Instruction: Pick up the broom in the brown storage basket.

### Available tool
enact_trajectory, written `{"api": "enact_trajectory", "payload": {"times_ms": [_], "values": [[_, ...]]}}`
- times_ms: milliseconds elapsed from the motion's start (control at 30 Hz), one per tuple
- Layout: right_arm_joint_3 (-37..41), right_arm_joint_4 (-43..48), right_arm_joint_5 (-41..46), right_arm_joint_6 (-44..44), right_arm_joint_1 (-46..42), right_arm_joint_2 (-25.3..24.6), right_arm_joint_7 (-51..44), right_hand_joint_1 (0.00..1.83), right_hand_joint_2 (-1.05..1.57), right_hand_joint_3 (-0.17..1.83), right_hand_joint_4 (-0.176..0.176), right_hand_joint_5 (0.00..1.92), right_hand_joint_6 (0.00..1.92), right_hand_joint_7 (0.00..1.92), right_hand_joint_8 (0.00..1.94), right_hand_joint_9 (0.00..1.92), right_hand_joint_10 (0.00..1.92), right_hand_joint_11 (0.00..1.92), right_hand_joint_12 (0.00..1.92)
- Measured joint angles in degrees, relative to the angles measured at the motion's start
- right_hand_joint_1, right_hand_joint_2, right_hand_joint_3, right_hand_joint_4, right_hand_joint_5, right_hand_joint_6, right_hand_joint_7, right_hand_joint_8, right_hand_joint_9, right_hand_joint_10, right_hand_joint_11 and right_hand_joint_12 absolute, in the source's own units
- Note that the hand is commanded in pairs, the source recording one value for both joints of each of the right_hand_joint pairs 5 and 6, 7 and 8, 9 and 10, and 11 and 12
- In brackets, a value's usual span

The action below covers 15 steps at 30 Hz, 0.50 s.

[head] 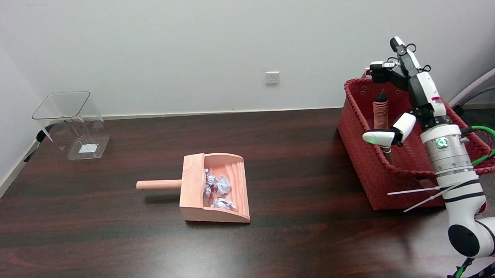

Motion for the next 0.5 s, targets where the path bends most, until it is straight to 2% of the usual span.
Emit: {"api": "enact_trajectory", "payload": {"times_ms": [500], "values": [[-3.7, 1.0, 1.8, -0.1, -0.3, -0.1, 0.6, 1.18, -0.51, 1.04, 0.000, 0.08, 0.08, 0.59, 0.59, 0.58, 0.58, 0.58, 0.58]]}}
